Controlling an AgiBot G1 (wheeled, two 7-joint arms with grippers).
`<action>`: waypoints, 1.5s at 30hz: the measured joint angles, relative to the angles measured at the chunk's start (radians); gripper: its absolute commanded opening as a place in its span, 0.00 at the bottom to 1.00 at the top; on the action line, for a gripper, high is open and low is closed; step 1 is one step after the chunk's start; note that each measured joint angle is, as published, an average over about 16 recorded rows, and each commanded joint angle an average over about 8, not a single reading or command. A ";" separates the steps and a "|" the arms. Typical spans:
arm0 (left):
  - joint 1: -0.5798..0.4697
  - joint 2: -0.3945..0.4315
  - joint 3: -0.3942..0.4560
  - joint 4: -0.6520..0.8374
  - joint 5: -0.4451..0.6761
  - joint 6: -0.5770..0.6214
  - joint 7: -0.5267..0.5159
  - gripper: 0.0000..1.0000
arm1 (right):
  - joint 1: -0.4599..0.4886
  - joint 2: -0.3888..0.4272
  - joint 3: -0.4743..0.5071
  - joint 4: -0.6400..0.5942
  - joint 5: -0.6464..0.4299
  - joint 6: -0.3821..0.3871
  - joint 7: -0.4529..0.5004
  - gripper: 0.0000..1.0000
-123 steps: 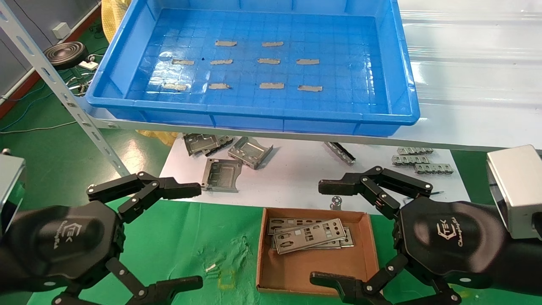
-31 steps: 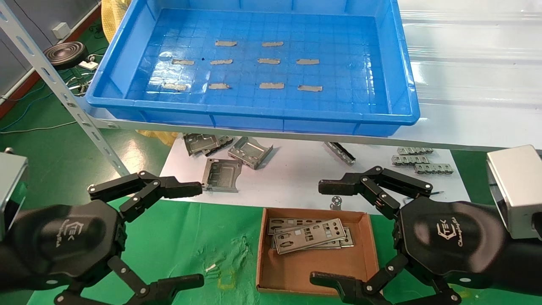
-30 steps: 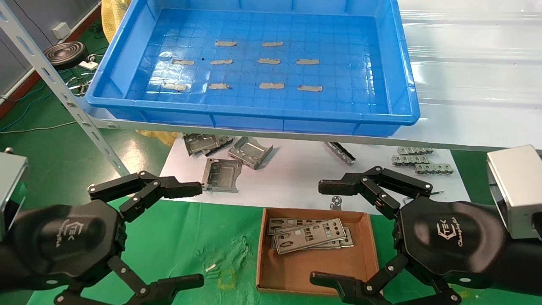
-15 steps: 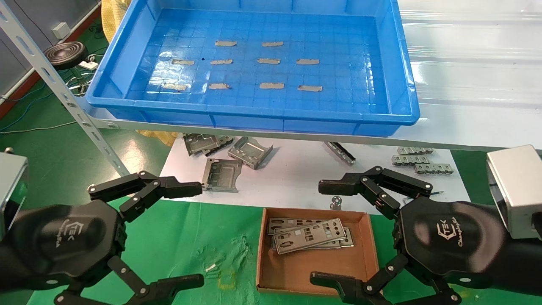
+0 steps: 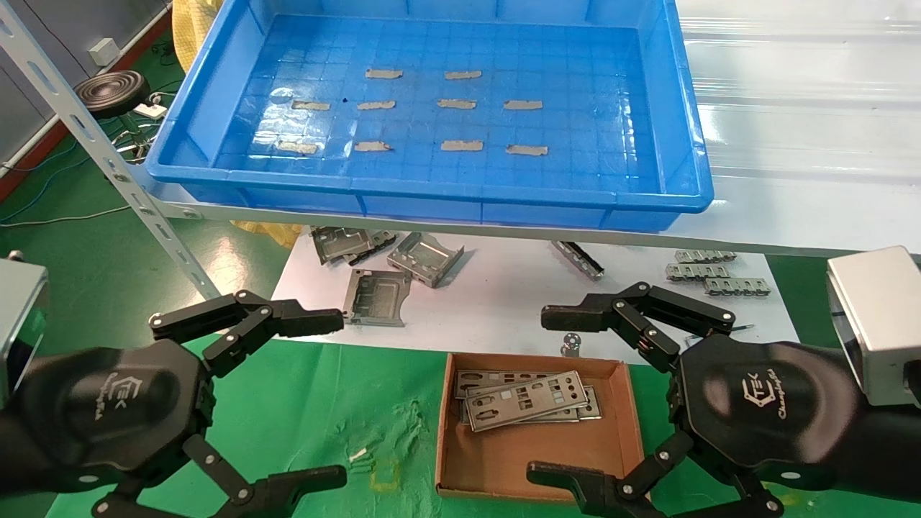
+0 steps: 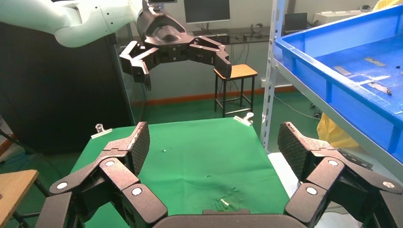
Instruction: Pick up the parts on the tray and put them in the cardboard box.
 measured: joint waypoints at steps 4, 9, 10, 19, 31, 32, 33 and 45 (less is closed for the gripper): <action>0.000 0.000 0.000 0.000 0.000 0.000 0.000 1.00 | 0.000 0.000 0.000 0.000 0.000 0.000 0.000 1.00; 0.000 0.000 0.000 0.000 0.000 0.000 0.000 1.00 | 0.000 0.000 0.000 0.000 0.000 0.000 0.000 1.00; 0.000 0.000 0.000 0.000 0.000 0.000 0.000 1.00 | 0.000 0.000 0.000 0.000 0.000 0.000 0.000 1.00; 0.000 0.000 0.000 0.000 0.000 0.000 0.000 1.00 | 0.000 0.000 0.000 0.000 0.000 0.000 0.000 1.00; 0.000 0.000 0.000 0.000 0.000 0.000 0.000 1.00 | 0.000 0.000 0.000 0.000 0.000 0.000 0.000 1.00; 0.000 0.000 0.000 0.000 0.000 0.000 0.000 1.00 | 0.000 0.000 0.000 0.000 0.000 0.000 0.000 1.00; 0.000 0.000 0.000 0.000 0.000 0.000 0.000 1.00 | 0.000 0.000 0.000 0.000 0.000 0.000 0.000 1.00; 0.000 0.000 0.000 0.000 0.000 0.000 0.000 1.00 | 0.000 0.000 0.000 0.000 0.000 0.000 0.000 1.00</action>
